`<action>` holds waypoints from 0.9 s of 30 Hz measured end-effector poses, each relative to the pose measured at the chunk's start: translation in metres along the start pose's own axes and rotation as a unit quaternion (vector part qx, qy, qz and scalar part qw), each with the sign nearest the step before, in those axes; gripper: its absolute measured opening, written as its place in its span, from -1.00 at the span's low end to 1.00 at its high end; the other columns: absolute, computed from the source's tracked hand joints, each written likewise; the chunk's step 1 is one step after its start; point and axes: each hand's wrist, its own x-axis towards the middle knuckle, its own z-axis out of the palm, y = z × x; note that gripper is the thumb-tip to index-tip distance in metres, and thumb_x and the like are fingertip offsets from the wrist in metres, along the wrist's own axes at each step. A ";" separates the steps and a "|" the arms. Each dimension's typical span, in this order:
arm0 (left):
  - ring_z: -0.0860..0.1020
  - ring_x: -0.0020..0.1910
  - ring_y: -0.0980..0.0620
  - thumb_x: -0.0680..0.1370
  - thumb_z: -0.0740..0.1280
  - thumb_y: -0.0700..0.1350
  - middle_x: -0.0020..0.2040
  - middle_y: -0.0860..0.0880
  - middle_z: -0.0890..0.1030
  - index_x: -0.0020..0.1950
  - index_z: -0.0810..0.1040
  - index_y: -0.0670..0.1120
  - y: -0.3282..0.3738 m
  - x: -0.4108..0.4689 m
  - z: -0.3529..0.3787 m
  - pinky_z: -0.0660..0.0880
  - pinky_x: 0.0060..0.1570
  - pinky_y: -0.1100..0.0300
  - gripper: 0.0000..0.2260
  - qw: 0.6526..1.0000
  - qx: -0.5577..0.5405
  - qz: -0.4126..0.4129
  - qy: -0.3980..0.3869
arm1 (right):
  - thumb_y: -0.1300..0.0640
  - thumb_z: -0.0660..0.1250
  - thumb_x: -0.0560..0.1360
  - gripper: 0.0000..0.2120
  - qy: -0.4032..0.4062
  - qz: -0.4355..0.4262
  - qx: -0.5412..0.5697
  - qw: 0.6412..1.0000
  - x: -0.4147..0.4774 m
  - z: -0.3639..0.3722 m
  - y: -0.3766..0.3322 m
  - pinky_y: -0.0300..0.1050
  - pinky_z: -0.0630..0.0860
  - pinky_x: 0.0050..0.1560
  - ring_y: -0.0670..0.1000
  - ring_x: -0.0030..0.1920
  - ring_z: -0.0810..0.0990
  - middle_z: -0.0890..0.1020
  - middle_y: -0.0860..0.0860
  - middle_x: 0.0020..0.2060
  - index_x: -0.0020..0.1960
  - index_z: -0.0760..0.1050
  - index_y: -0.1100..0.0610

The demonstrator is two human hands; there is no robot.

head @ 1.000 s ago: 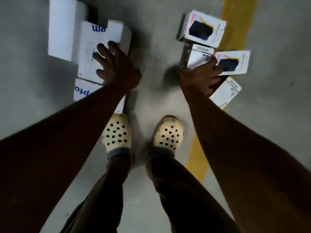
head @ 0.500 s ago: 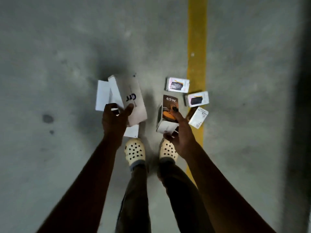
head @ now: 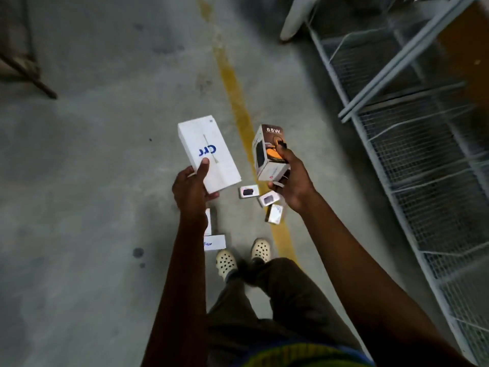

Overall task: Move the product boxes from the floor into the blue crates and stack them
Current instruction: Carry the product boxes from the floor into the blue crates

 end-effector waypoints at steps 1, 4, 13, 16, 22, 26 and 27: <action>0.68 -0.19 0.00 0.48 0.55 0.02 0.02 -0.11 0.71 0.24 0.59 -0.20 0.010 -0.014 0.006 0.63 -0.38 0.10 -0.56 1.000 -0.011 0.018 -0.009 | -0.22 0.41 0.48 -0.51 0.003 -0.021 0.009 1.000 -0.018 -0.004 -0.007 -0.14 0.51 -0.22 0.09 -0.03 0.65 0.71 0.10 0.02 0.28 0.61 0.06; 0.68 -0.20 0.05 0.49 0.53 0.01 0.09 -0.16 0.71 0.23 0.61 -0.18 0.035 -0.054 0.033 0.61 -0.40 0.14 -0.60 0.996 -0.048 0.055 -0.055 | -0.21 0.40 0.50 -0.52 0.032 -0.082 0.042 0.995 -0.062 -0.028 -0.018 -0.03 0.54 -0.07 0.10 0.04 0.66 0.72 0.07 0.13 0.33 0.56 0.01; 0.65 -0.23 0.05 0.50 0.52 0.00 0.09 -0.17 0.71 0.24 0.59 -0.20 0.042 -0.155 0.127 0.58 -0.43 0.16 -0.58 0.968 0.019 0.094 -0.232 | -0.19 0.38 0.52 -0.67 0.174 -0.188 0.242 0.936 -0.147 -0.134 -0.059 -0.06 0.50 -0.06 0.04 0.03 0.61 0.72 0.06 0.05 0.20 0.61 -0.05; 0.67 -0.20 0.04 0.48 0.53 0.02 0.12 -0.18 0.70 0.23 0.60 -0.18 0.027 -0.186 0.160 0.59 -0.42 0.15 -0.58 0.950 0.056 0.105 -0.288 | -0.20 0.38 0.52 -0.57 0.211 -0.223 0.296 0.904 -0.171 -0.183 -0.061 -0.08 0.50 -0.09 0.05 0.06 0.62 0.72 0.06 0.09 0.31 0.58 -0.02; 0.67 -0.24 0.08 0.50 0.52 0.00 0.07 -0.15 0.70 0.17 0.59 -0.15 -0.021 -0.263 0.234 0.58 -0.44 0.17 -0.65 0.908 0.123 0.119 -0.382 | -0.16 0.37 0.54 -0.54 0.262 -0.292 0.385 0.836 -0.220 -0.285 -0.053 -0.11 0.44 -0.17 0.01 -0.08 0.63 0.72 0.04 -0.04 0.33 0.58 0.08; 0.67 -0.22 0.08 0.51 0.51 -0.02 0.03 -0.12 0.71 0.14 0.57 -0.11 -0.065 -0.323 0.285 0.58 -0.41 0.16 -0.71 0.875 0.156 0.118 -0.443 | -0.16 0.39 0.53 -0.56 0.291 -0.325 0.417 0.797 -0.246 -0.364 -0.043 -0.11 0.45 -0.18 0.05 -0.04 0.64 0.72 0.08 0.02 0.29 0.61 0.08; 0.67 -0.20 0.07 0.51 0.51 -0.02 0.05 -0.12 0.72 0.15 0.57 -0.10 -0.074 -0.334 0.296 0.57 -0.40 0.16 -0.71 0.870 0.158 0.117 -0.452 | -0.14 0.37 0.55 -0.63 0.290 -0.333 0.419 0.793 -0.252 -0.379 -0.042 -0.11 0.45 -0.17 0.04 -0.07 0.65 0.72 0.07 -0.01 0.24 0.63 0.06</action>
